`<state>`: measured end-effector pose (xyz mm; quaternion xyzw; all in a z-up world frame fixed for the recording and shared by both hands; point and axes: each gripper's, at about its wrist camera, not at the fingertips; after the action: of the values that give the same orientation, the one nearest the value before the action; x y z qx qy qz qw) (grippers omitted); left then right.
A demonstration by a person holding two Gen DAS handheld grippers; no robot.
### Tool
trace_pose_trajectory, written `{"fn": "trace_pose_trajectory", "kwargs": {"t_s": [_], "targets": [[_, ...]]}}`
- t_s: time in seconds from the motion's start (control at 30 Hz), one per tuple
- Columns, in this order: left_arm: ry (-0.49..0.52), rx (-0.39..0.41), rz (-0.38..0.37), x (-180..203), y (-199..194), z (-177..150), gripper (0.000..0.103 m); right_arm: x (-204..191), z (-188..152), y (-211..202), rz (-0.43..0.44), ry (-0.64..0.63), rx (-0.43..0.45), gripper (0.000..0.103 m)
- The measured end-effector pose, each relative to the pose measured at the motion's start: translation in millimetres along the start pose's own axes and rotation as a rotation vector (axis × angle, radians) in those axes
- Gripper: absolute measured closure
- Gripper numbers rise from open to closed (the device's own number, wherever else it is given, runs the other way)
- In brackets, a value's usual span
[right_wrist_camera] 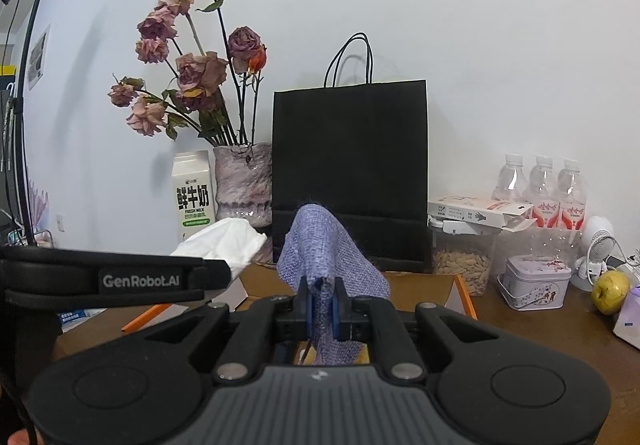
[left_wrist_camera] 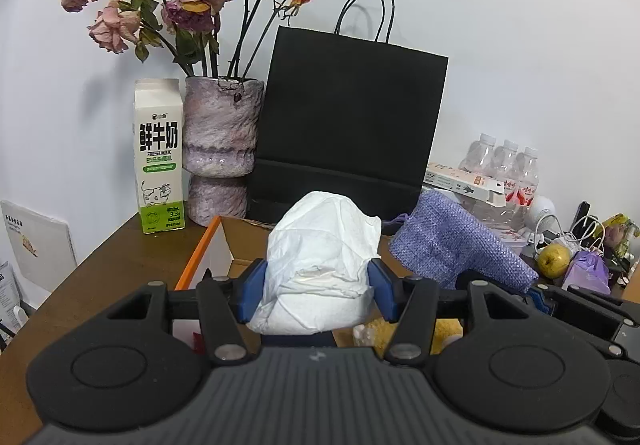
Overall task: Organize objects
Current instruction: 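Lower cloth and pouch into the box and open both tools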
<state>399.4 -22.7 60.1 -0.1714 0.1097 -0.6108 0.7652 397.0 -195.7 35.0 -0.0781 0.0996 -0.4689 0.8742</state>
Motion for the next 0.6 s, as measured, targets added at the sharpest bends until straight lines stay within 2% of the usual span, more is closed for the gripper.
{"fn": "trace_pose_trajectory", "kwargs": {"t_s": [0.6], "targets": [[0.045,-0.032,0.016,7.3,51.9,6.7,0.046,26.0,-2.8,51.6,-0.014,0.000,-0.067,0.095]]}}
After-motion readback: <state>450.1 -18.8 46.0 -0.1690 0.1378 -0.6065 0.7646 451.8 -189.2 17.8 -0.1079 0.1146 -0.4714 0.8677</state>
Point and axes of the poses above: each gripper's, at about its wrist camera, not at the fingertips, and y roughly the way its jaws point, x to its right, z to its top, and after that the axes turned 14 degrees about z, right-handed
